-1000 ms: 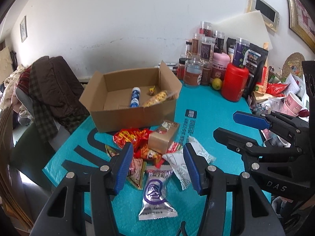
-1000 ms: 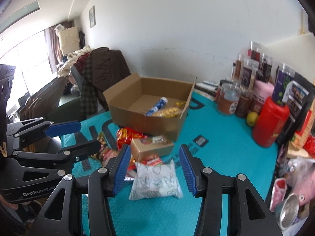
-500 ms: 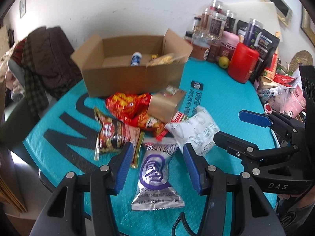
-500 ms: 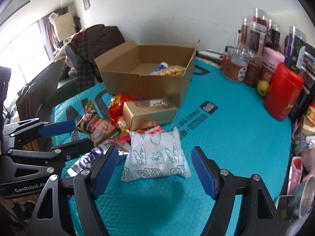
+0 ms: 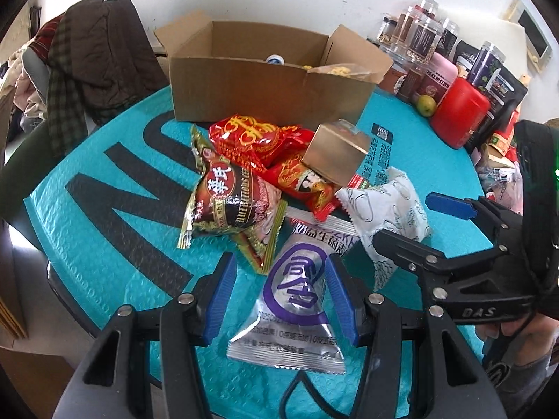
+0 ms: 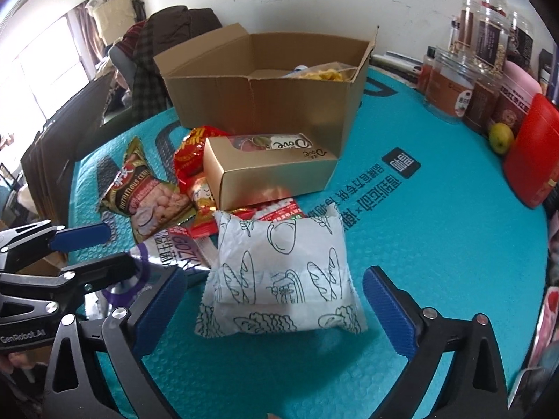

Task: Organize snacks
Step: 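Grasp the white bread-print pouch with the right tool while the left tool grasps the silver-purple bag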

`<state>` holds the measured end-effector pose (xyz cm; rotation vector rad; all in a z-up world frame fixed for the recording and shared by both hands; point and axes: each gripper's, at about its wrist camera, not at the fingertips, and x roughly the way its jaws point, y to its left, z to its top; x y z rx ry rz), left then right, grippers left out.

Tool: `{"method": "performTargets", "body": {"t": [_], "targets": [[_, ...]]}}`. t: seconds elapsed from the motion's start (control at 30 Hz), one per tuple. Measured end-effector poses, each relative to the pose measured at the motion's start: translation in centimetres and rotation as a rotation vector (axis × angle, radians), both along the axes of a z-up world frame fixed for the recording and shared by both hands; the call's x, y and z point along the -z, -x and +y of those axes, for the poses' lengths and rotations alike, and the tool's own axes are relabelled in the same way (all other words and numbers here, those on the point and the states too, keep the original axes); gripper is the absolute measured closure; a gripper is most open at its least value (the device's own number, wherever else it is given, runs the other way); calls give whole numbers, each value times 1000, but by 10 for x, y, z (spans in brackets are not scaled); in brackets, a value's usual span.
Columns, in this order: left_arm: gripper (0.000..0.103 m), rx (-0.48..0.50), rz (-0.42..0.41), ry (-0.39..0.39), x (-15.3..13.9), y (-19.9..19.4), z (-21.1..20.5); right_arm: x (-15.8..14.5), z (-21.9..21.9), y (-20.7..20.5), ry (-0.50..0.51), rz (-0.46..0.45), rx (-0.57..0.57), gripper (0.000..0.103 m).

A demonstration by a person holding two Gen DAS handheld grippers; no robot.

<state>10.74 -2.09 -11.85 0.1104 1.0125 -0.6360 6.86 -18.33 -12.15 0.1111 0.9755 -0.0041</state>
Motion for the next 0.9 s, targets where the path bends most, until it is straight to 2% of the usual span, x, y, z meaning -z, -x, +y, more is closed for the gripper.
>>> {"method": "performTargets", "body": {"t": [0.17,0.3,0.4,0.47,0.57,0.8,0.9], "targets": [[51,24,48,-12,11,-2,-5,16,0,-12,23,46,-11,0],[51,43,94,-6,19,-3,-10,28,-7,-15,-53,67,-18,0],[51,55,114,-29,25,-4,-17,28,-10,-12,-45,53,-11,3],[51,56,94,-43,26,-3,-20,26,-10,-8,-8,46,-7,16],[51,53,69,-72,26,-2,-26,23,-14,-1,-20,43,11,30],[51,36,2,-114,27,0,-36,21,-18,15,-41,43,40,34],[56,63,-38,-128,26,4,-38,21,-17,22,-43,41,49,34]]}}
